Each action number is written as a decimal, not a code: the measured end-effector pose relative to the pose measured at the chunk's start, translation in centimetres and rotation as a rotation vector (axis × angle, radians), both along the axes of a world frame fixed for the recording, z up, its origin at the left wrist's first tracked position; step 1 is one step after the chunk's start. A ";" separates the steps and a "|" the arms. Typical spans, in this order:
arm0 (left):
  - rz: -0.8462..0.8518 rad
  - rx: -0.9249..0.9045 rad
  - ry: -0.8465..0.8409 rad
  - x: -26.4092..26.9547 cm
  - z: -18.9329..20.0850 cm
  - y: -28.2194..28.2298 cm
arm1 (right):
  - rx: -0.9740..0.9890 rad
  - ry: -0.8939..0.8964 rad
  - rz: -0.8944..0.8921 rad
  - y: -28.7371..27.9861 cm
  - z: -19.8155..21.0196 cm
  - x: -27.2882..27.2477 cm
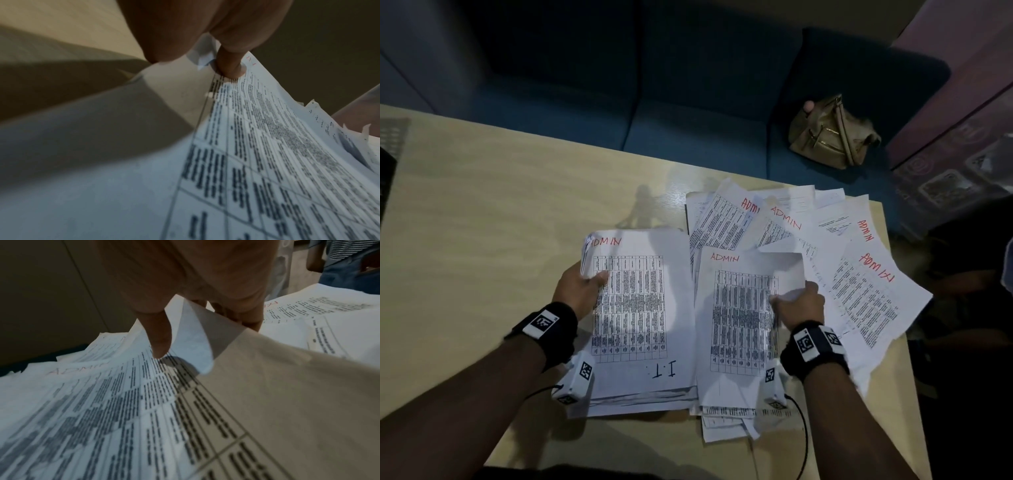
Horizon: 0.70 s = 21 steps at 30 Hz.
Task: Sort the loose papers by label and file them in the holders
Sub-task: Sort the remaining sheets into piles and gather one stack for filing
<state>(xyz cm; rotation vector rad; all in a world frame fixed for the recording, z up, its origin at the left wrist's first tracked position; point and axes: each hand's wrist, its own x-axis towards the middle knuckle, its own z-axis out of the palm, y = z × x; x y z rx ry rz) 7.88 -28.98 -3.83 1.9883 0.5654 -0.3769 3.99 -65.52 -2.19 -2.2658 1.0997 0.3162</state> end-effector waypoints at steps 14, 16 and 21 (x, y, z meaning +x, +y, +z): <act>0.018 -0.116 0.015 0.6 1.1 -0.1 | -0.003 -0.622 0.179 -4.8 13.3 3.2; 0.017 -0.154 0.016 0.9 1.6 -1.0 | 0.138 -0.683 0.131 -4.7 13.0 2.8; -0.063 -0.183 -0.014 0.9 2.1 -3.6 | 0.295 -0.542 -0.030 -2.8 6.4 1.5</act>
